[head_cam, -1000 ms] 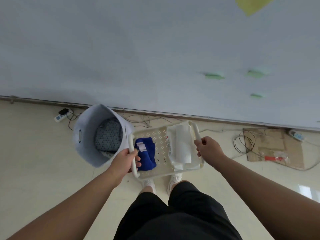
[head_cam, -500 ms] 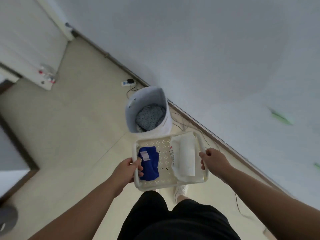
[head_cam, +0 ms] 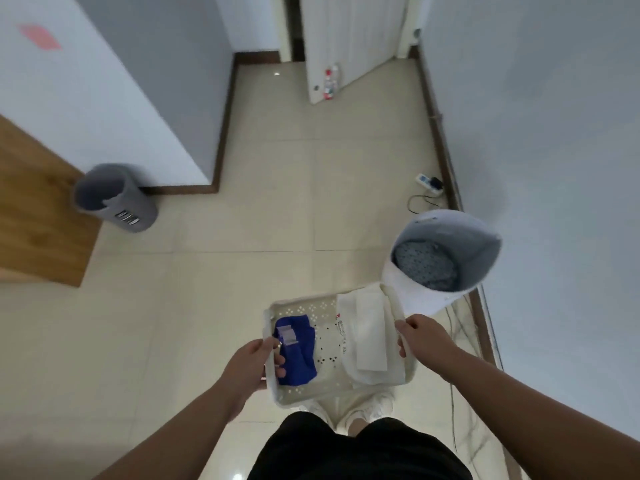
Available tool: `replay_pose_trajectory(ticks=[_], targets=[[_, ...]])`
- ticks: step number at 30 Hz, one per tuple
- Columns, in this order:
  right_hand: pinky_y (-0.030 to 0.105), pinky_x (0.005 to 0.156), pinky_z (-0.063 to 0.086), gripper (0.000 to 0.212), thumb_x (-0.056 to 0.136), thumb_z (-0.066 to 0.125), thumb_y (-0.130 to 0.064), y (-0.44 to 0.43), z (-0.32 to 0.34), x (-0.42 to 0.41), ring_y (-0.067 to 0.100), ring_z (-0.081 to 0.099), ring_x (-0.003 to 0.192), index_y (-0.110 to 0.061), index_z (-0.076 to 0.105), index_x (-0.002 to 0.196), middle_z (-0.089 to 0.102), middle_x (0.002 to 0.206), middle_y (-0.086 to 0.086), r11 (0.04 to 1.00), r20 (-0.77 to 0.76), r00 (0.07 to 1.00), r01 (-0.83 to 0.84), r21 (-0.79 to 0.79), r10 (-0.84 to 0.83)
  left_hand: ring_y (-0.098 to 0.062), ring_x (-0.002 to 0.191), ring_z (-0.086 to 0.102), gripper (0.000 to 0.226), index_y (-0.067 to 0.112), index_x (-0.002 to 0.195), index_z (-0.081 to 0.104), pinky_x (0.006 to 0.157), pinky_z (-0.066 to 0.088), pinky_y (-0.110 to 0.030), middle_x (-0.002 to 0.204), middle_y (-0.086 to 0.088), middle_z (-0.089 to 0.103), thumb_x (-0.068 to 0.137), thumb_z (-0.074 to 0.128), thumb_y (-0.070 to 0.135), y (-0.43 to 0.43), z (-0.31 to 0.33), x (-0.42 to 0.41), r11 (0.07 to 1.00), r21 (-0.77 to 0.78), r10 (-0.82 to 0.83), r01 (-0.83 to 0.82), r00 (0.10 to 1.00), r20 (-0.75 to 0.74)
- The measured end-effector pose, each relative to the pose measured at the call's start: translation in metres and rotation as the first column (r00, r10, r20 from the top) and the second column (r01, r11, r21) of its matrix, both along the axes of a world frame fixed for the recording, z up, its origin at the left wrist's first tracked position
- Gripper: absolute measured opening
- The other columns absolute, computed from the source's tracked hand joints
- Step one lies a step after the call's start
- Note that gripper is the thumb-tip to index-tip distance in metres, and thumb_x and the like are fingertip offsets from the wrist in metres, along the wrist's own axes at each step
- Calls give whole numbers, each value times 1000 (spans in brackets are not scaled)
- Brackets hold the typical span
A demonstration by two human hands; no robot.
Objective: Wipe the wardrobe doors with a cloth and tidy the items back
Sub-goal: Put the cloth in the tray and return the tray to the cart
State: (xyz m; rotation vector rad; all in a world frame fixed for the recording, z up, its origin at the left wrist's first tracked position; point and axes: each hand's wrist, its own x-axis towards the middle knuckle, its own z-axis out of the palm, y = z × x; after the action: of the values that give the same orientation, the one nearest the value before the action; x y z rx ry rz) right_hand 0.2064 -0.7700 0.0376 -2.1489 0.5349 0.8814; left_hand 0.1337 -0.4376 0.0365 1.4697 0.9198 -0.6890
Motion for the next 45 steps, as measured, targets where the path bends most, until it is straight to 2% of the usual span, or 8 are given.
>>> replay_pose_trajectory(ticks=[5,11,15,21,29,36,42,45], targets=[[36,74,59,25,102,52,-32,93,12,36,17,71,67,-12,65,96,75,84,6,981,-8,982,-191,27,191,-23,74,73,27,11,114,71,76,63,-41,84,-7,78,109,50,28,68,-3,-38,978,15,207,-208,978,32],[30,65,53,28,100,51,-31,180,23,62,14,72,63,-9,66,92,76,79,6,920,-7,920,-391,12,391,-20,73,74,30,12,111,72,69,63,-34,87,-7,79,109,49,32,125,-3,-74,920,2,392,-393,919,38],[26,58,45,35,99,47,-31,226,22,79,4,64,50,-7,65,81,74,68,0,828,8,828,-560,-26,561,-19,72,75,30,13,111,72,65,62,-31,86,-5,79,109,50,33,134,-2,-95,845,5,534,-534,845,6],[28,61,46,37,99,45,-29,289,10,112,12,66,57,-3,67,84,75,68,2,642,-6,643,-766,-13,766,-19,76,74,28,15,111,72,64,61,-29,85,-4,78,109,50,32,132,5,-105,696,60,717,-715,696,-27],[39,74,58,31,99,52,-31,387,14,134,25,74,69,-5,67,90,76,71,5,492,2,494,-867,83,870,-19,77,74,29,15,109,72,68,63,-31,84,-3,78,110,48,31,134,22,-123,462,121,883,-879,468,24],[38,70,59,30,98,56,-33,480,6,107,20,73,61,-6,67,92,76,73,8,388,-11,391,-910,146,920,-20,77,74,29,16,109,72,66,62,-31,88,-5,77,110,48,34,167,19,-162,280,124,958,-952,286,34],[42,70,60,37,102,54,-32,573,5,70,25,71,61,2,64,94,74,73,14,349,-12,351,-927,135,936,-21,79,76,29,18,109,71,70,64,-34,86,-4,78,110,48,34,230,7,-201,205,73,977,-976,209,37],[37,67,59,37,101,53,-34,620,12,54,22,72,60,0,66,95,75,73,13,314,14,316,-945,90,949,-21,79,78,28,18,110,70,68,64,-33,84,-3,78,110,48,35,269,5,-218,200,52,979,-978,202,36]])
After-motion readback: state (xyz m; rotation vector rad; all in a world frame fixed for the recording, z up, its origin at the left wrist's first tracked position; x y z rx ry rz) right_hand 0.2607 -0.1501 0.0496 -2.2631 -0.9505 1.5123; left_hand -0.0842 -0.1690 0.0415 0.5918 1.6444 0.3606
